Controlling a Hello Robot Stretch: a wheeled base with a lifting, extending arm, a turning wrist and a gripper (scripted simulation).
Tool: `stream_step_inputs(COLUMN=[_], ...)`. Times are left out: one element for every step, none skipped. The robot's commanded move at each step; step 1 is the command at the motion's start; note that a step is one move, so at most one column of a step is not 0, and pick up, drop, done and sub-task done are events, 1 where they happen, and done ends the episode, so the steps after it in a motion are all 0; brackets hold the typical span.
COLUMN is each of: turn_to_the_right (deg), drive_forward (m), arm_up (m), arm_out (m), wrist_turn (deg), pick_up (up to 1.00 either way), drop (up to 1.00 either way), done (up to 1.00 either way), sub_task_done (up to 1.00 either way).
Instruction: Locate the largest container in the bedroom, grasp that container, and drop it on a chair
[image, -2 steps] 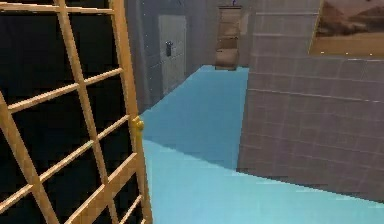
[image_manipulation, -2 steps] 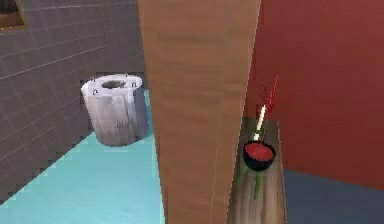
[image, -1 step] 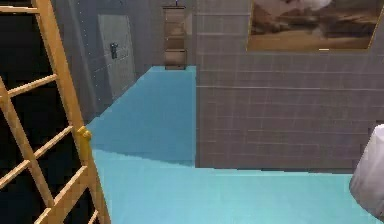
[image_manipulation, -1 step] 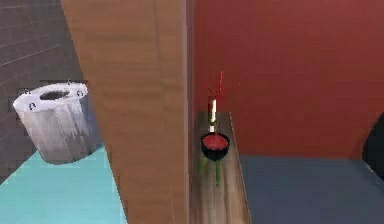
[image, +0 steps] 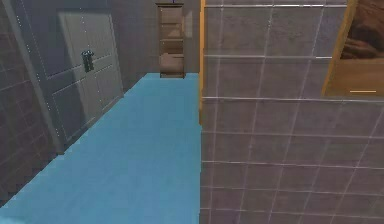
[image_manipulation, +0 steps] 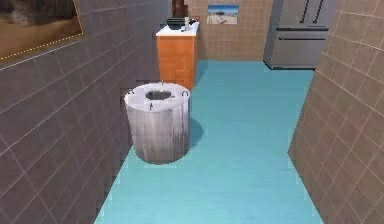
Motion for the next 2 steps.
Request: stream_step_inputs(turn_to_the_right=[9.0,0.0], drive_forward=[0.0,0.15], arm_up=[0.0,0.0], arm_out=[0.0,0.0], wrist_turn=[0.0,0.0], pick_up=[0.0,0.0], drop=[0.0,0.0], done=[0.0,0.0], sub_task_done=[0.0,0.0])
